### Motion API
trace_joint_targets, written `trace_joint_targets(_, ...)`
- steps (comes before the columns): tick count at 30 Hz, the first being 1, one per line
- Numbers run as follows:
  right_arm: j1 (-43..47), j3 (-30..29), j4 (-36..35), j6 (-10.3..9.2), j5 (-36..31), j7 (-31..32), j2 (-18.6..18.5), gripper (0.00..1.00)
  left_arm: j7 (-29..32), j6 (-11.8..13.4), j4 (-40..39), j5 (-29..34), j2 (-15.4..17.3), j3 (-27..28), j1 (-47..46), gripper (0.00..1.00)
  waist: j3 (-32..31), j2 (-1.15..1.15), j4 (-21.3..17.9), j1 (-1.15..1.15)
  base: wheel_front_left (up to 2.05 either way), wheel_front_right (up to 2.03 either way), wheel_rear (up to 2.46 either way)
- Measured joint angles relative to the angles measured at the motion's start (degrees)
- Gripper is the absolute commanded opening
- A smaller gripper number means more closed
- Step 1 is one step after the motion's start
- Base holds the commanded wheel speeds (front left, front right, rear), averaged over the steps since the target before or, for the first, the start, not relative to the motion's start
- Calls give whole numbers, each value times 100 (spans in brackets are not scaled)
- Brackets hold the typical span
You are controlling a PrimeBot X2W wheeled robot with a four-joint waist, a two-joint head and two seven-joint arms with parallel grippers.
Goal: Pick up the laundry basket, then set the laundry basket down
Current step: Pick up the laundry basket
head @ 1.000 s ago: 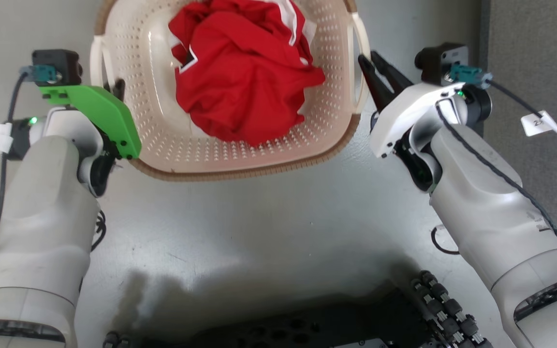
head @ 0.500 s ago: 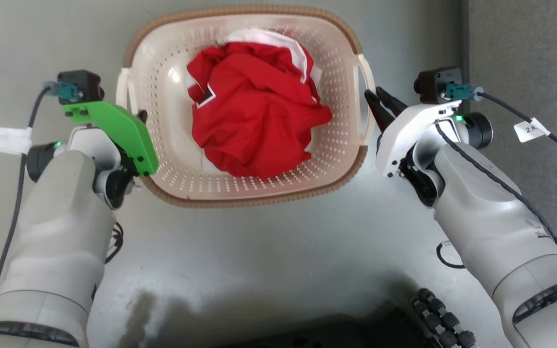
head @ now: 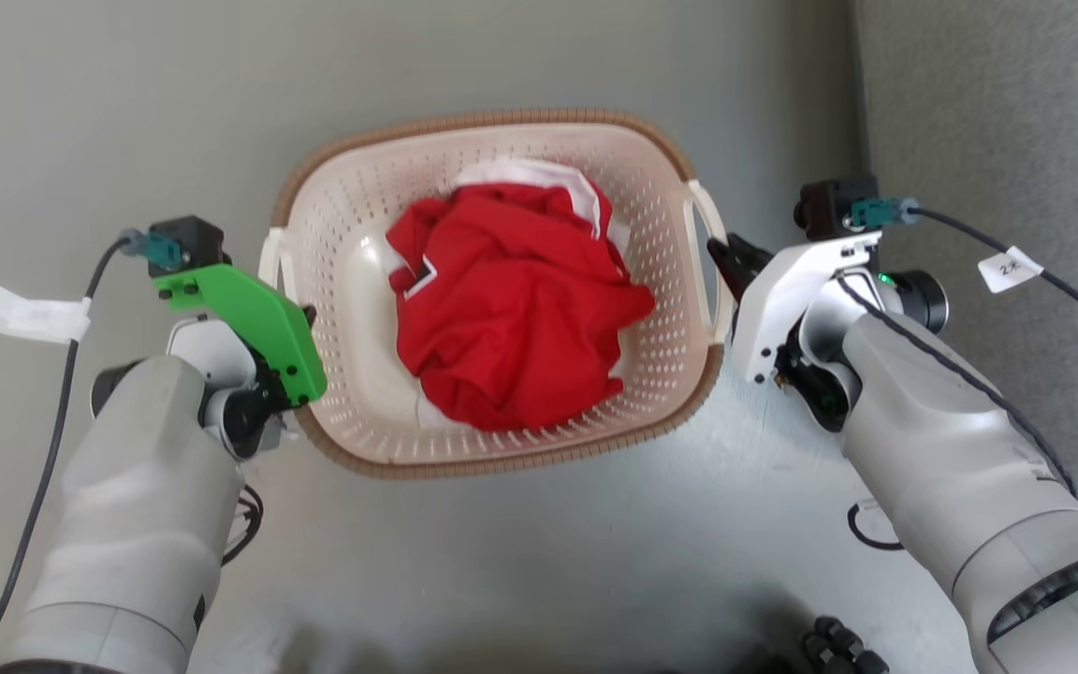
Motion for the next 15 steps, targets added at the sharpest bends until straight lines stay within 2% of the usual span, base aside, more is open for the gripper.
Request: trace_joint_targets(15, 254, 233, 218, 16, 414, 646, 29, 0, 495, 4, 197, -572, -21, -42, 393, 0, -1011, 0, 2, 0, 0, 0, 0)
